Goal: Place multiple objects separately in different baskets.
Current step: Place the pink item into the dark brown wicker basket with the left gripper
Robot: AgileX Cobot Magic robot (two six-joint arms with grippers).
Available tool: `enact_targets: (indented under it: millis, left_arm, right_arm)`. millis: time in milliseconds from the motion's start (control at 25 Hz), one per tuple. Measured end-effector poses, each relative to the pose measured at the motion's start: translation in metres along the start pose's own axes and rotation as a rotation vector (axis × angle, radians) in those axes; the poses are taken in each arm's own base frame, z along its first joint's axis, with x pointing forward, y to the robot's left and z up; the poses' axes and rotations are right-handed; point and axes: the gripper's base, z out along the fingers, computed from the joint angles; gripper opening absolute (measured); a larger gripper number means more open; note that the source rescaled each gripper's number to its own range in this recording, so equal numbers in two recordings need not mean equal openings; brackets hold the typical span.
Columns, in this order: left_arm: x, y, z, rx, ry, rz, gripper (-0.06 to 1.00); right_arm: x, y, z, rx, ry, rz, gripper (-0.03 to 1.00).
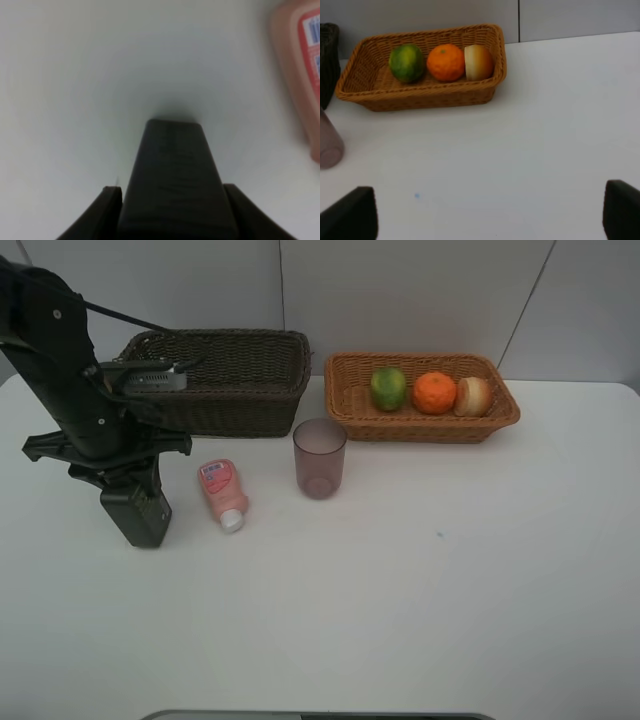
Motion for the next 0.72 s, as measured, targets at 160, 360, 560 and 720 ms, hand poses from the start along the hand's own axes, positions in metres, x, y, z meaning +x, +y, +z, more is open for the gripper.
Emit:
enact_targets:
  millis: [160,360,560,720]
  left_arm:
    - [-0.018,-0.005,-0.026,0.018,-0.060,0.016,0.47]
    - [-0.049,-0.014,-0.068,0.049,-0.177,0.019,0.47]
    - [-0.074,-0.018,-0.102,0.046,-0.285,-0.045,0.47]
    - [-0.096,-0.019,-0.120,0.003,-0.353,-0.041,0.47]
  right_arm:
    - [0.000,0.000,0.000,0.000,0.000,0.000,1.00]
    - [0.000,0.000,0.000,0.000,0.000,0.000,1.00]
    - [0.000,0.000,0.000,0.000,0.000,0.000,1.00]
    - [0.000,0.000,0.000,0.000,0.000,0.000,1.00]
